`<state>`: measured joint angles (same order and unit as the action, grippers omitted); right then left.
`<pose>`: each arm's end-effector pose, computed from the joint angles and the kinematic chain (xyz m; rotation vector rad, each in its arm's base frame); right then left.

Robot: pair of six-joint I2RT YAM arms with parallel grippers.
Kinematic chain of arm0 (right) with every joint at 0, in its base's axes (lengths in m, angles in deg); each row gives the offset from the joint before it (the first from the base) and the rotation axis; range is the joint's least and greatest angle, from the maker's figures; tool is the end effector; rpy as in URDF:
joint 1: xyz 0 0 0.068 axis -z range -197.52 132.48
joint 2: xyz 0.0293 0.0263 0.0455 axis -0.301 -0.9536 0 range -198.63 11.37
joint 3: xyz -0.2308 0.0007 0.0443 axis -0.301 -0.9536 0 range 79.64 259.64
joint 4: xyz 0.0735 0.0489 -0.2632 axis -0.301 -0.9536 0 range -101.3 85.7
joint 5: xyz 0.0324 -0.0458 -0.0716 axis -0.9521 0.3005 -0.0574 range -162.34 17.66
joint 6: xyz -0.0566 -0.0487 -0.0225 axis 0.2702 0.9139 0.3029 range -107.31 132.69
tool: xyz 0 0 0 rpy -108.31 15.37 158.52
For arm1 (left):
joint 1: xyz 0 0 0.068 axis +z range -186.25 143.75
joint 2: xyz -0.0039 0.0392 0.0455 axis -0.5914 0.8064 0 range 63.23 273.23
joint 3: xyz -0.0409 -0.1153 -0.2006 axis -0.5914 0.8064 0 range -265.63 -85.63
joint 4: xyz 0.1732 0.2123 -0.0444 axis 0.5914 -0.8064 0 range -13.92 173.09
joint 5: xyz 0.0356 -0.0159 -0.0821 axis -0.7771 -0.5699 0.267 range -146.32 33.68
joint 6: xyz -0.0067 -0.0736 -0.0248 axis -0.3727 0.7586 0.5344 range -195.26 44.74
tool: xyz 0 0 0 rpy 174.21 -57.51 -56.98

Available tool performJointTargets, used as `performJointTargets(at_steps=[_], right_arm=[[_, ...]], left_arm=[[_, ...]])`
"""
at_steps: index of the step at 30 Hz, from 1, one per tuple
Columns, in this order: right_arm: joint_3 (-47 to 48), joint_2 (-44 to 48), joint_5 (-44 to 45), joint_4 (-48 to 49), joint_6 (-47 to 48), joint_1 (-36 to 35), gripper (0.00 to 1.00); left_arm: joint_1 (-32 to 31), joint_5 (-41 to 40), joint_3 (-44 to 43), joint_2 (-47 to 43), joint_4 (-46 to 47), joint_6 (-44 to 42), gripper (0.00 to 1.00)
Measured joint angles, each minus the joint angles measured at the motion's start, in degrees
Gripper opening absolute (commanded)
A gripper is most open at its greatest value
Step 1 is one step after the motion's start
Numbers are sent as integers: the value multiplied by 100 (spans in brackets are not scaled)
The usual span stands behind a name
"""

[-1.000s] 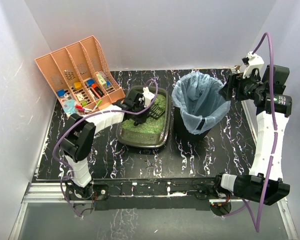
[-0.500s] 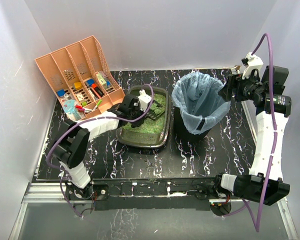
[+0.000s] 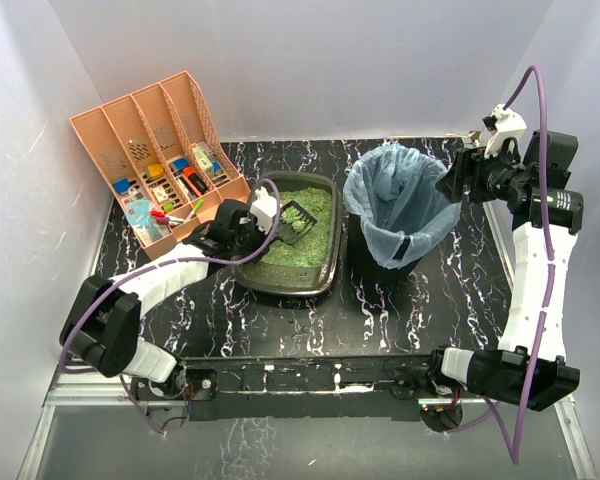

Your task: Clean the litter box

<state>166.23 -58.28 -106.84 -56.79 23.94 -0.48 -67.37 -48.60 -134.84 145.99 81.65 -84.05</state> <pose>0.2788 -0.0461 0.3830 -0.2251 2.0785 0.3622 0.3019 -0.1926 0.1613 0.8224 2.0392 -0.3670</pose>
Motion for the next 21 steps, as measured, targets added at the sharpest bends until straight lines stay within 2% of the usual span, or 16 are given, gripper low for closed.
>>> performJointTargets(at_steps=[3,7,9,14,19,21], right_arm=[[37,-4,-4,-4,0,0,72],[63,-22,-20,-9,0,0,72],[63,-22,-20,-9,0,0,72],[63,-28,-33,4,-2,0,73],[63,-146,-96,4,-2,0,73],[63,-188,-125,2,-4,0,73]], left_arm=[[107,122,144,-33,247,42,0],[140,273,-7,358,560,146,0],[190,352,4,402,533,131,0],[498,542,273,-361,168,-55,0],[546,693,-256,22,133,-28,0],[560,688,-146,-66,122,-79,0]])
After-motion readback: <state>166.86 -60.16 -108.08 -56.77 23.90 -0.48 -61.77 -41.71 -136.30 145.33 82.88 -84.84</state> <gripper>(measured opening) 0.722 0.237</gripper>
